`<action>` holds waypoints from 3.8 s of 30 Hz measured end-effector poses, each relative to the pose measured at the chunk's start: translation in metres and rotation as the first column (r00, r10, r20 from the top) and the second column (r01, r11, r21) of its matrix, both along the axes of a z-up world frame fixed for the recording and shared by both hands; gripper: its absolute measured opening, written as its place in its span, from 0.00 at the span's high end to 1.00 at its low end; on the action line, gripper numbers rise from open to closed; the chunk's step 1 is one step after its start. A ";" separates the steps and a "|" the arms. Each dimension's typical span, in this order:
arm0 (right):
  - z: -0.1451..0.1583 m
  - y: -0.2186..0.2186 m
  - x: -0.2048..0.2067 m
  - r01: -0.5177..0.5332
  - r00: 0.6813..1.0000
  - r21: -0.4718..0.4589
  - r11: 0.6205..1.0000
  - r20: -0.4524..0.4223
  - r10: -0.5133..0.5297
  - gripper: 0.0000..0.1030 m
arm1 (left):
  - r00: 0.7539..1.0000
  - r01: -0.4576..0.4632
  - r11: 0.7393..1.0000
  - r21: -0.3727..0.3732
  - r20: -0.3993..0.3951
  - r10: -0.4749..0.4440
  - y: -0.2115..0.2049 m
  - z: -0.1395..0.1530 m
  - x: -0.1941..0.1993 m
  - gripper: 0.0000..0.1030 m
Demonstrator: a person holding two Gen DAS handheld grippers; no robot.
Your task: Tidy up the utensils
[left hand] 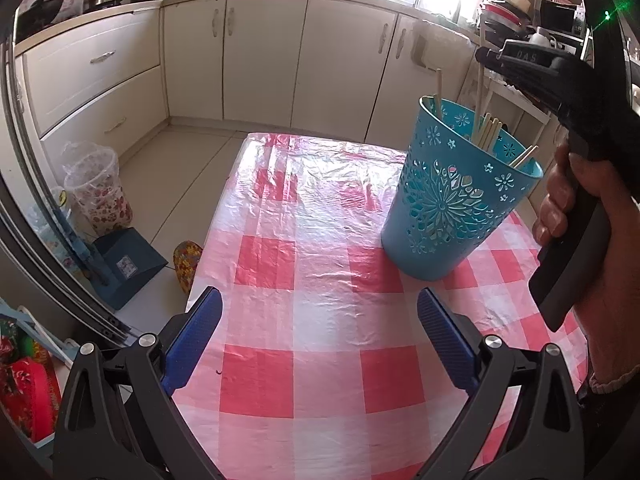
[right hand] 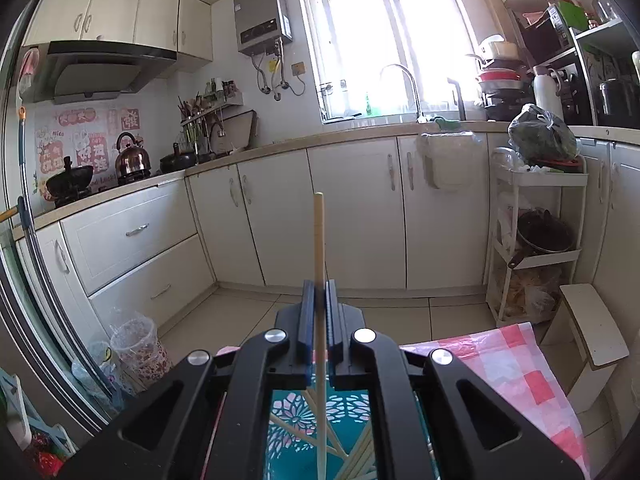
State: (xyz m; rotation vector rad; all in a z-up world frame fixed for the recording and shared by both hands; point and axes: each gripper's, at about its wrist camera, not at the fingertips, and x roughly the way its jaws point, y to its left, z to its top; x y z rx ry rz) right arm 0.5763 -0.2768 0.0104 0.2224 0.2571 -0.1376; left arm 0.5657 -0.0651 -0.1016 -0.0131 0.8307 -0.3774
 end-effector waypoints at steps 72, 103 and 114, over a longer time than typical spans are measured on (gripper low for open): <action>0.004 0.036 -0.225 0.054 0.947 0.142 0.988 -0.322 -0.006 0.07 | 0.975 -0.039 0.986 0.164 0.220 0.002 0.037 0.144 -0.157 0.07; 0.066 0.115 -0.343 0.036 0.979 0.141 0.989 -0.203 -0.006 0.07 | 0.959 -0.051 0.992 0.115 0.283 0.017 0.090 0.194 -0.255 0.07; 0.076 0.136 -0.384 0.053 0.992 0.130 0.990 -0.119 -0.038 0.07 | 0.947 -0.076 0.993 0.086 0.317 0.045 0.109 0.201 -0.289 0.07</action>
